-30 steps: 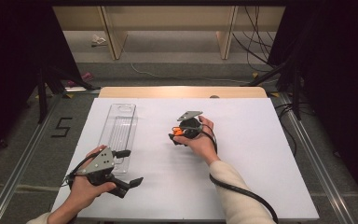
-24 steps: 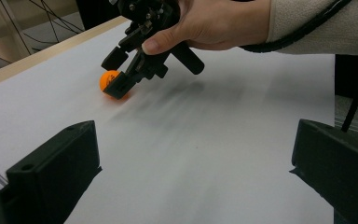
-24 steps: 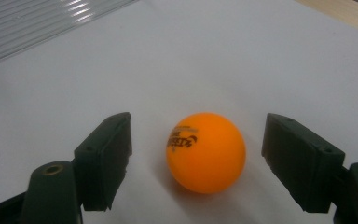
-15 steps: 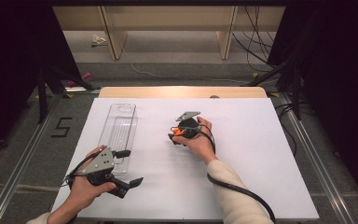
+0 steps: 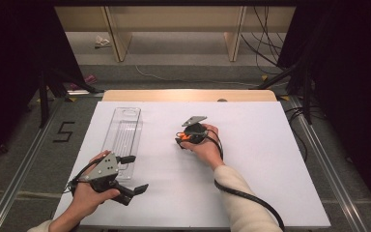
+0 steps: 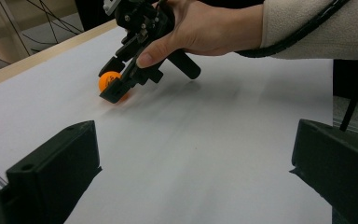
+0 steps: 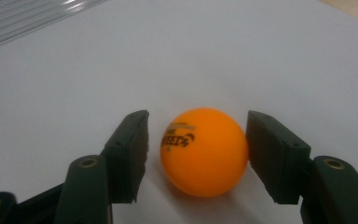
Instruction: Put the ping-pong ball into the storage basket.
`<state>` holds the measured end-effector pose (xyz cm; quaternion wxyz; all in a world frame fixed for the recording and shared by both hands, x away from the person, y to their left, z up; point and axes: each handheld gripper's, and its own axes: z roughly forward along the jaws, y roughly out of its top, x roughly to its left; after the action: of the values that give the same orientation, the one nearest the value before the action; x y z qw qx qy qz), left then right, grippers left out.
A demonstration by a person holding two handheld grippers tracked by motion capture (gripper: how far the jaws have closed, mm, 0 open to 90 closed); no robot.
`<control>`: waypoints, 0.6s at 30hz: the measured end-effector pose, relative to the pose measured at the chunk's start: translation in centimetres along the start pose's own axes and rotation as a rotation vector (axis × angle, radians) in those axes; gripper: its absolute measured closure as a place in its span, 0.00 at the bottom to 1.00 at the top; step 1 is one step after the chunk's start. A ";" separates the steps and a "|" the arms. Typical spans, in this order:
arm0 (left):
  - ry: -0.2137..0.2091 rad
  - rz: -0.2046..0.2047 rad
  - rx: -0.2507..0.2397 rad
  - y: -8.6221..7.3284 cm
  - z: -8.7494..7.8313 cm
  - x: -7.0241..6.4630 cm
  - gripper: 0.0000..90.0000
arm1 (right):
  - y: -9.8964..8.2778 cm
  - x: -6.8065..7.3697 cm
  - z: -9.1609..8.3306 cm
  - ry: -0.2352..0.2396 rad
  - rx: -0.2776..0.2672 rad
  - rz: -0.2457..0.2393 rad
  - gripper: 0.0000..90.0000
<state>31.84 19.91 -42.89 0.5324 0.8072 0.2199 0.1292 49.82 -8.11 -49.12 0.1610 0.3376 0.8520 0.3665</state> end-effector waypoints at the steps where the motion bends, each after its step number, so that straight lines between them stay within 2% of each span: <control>1: -0.001 0.000 0.000 0.0 0.0 0.0 0.00 | 0.0 0.0 0.0 0.000 0.000 0.000 0.46; 9: -0.001 0.000 0.001 0.0 0.0 0.0 0.00 | -0.3 0.1 0.1 0.006 0.008 -0.007 0.56; 18: -0.001 -0.001 0.001 0.0 0.0 0.0 0.00 | -0.2 -0.1 0.0 0.015 0.010 -0.010 0.57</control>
<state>31.83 19.88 -42.90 0.5322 0.8073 0.2200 0.1287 49.75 -8.30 -49.28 0.1549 0.3316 0.8565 0.3639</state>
